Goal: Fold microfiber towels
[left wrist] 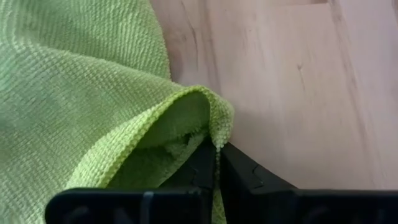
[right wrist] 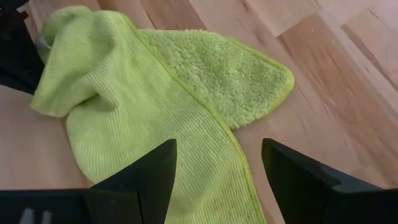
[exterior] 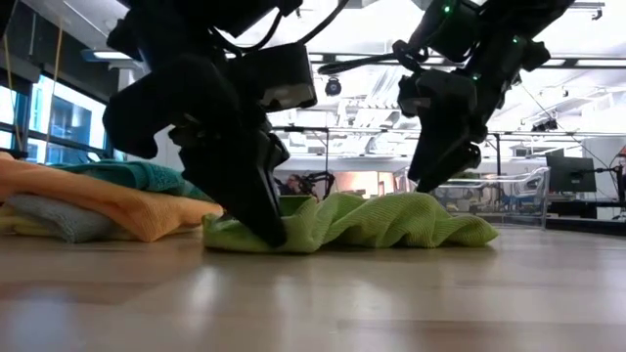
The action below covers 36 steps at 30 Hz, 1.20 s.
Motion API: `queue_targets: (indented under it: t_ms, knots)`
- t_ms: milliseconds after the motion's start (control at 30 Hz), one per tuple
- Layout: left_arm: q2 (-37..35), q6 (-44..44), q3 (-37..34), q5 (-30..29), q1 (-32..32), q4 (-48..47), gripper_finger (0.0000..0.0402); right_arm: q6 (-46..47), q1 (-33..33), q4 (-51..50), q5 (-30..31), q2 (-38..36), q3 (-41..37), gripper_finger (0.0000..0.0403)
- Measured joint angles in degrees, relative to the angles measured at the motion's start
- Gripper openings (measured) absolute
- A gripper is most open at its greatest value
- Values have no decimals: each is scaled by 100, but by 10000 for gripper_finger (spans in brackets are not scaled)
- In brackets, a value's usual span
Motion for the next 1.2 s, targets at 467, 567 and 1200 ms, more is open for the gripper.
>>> queue_targets:
  t_ms: [467, 567, 1200]
  knots:
    - [-594, 118, 0, 480, 373, -159, 152, -123, -49, -37, -178, -150, 0, 227]
    - [-1025, 206, 0, 460, 482, -459, 190, -144, -49, -41, -176, -307, 0, 227]
    - [-2023, -434, -733, 348, 626, 298, 246, -325, -45, -67, 25, -688, 0, 227]
